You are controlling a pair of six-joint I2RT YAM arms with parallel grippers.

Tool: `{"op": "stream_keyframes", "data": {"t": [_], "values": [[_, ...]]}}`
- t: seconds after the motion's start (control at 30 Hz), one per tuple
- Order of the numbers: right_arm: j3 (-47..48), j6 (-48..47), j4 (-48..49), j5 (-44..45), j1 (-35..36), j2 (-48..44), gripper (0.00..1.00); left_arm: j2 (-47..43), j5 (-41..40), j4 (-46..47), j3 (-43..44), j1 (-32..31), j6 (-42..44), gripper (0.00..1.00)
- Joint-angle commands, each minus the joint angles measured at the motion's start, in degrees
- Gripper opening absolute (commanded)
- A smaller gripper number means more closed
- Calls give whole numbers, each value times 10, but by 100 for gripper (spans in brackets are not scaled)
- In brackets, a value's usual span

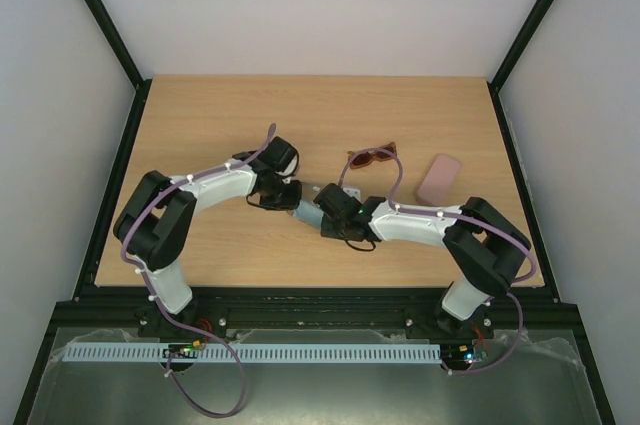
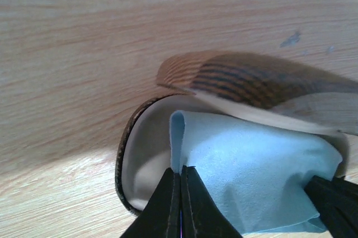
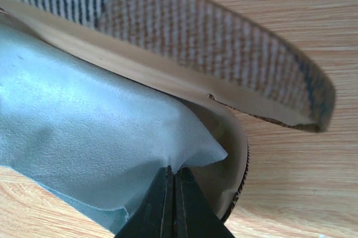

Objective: Organize the sunglasses
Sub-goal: Place the glasses cleaning cloth in the sunglasses case.

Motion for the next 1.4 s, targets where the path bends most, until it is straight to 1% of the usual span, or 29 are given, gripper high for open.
{"op": "stream_keyframes", "data": {"t": [0.0,0.17,0.57,0.67,0.77,0.87,0.93,1.03,1.07,1.2,1.27,1.37], "values": [[-8,1,15,5,-2,10,1,-4,0,7,-20,4,4,2],[-10,0,14,11,-2,22,1,4,-12,3,-20,3,9,2],[-16,7,6,46,-1,15,1,25,-21,9,-19,2,23,2],[-11,14,-11,83,4,3,2,29,-24,11,-20,2,24,2],[0,9,-23,94,10,-5,9,31,-24,11,-22,3,25,2],[9,7,-40,101,14,0,22,33,-21,12,-22,2,25,2],[11,10,-48,109,18,-5,24,33,-20,13,-22,1,25,2],[19,8,-56,119,23,-23,24,33,-20,14,-25,0,25,2],[20,6,-54,118,23,-26,23,32,-20,15,-26,-1,25,2],[35,-1,-59,122,25,-25,10,30,-20,18,-32,-1,23,2],[41,-5,-60,126,27,-20,9,31,-20,19,-33,-1,22,2],[36,-14,-33,95,27,-15,10,32,-20,21,-33,-2,22,2]]}}
